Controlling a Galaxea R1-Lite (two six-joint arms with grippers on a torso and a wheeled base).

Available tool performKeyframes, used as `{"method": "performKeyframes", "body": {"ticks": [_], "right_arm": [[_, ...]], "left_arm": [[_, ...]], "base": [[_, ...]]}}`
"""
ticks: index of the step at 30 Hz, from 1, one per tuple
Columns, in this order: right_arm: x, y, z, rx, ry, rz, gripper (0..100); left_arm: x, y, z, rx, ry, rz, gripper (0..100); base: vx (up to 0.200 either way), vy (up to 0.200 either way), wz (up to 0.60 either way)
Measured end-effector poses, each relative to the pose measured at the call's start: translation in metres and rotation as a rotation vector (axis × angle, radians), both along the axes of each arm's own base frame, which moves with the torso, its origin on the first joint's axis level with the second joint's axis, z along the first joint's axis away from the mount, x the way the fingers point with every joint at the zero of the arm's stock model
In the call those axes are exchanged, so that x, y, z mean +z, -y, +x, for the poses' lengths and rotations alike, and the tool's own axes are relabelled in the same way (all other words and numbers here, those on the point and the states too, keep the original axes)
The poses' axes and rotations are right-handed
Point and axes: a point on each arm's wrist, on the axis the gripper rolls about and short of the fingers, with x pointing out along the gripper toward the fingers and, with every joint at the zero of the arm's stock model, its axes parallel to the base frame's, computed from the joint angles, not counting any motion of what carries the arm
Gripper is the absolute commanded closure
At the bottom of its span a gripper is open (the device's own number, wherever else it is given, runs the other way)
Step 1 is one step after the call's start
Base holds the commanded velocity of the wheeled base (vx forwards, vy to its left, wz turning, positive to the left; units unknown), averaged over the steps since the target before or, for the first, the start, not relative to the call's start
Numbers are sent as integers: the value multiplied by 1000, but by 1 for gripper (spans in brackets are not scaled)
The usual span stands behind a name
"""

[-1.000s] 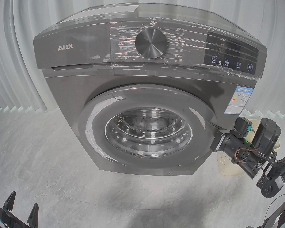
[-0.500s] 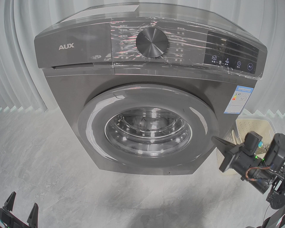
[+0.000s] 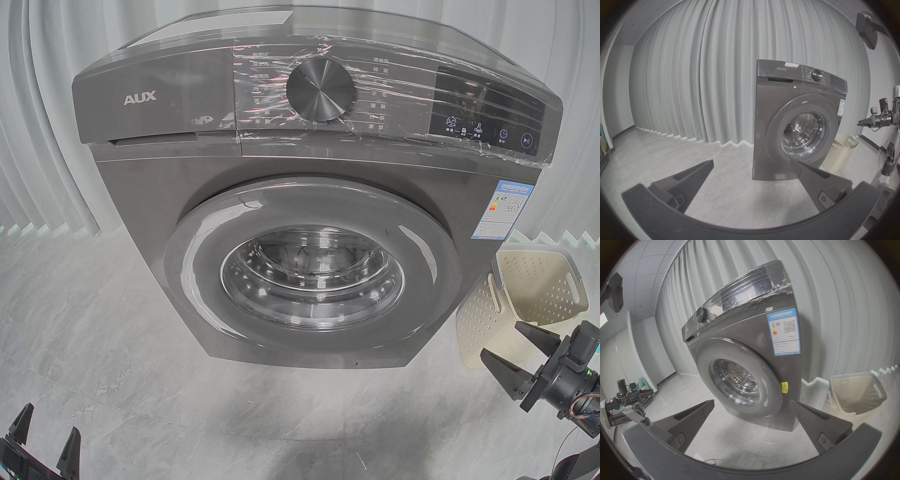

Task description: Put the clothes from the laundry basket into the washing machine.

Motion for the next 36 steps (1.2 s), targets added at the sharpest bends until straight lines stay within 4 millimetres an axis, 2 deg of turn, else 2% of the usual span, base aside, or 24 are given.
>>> {"method": "performKeyframes", "body": {"ticks": [6, 19, 29, 36], "right_arm": [[2, 21, -19, -54, 20, -5, 0], [-9, 58, -67, -248, 79, -27, 0], [-34, 69, -104, -378, 112, -50, 0], [-42, 70, -115, -463, 151, -59, 0]], "left_arm": [[0, 0, 0, -2, 0, -1, 0], [0, 0, 0, -1, -1, -2, 0], [0, 0, 0, -2, 0, -2, 0], [0, 0, 0, -1, 0, -3, 0]], "base": [[0, 0, 0], [0, 0, 0], [0, 0, 0], [0, 0, 0]]}}
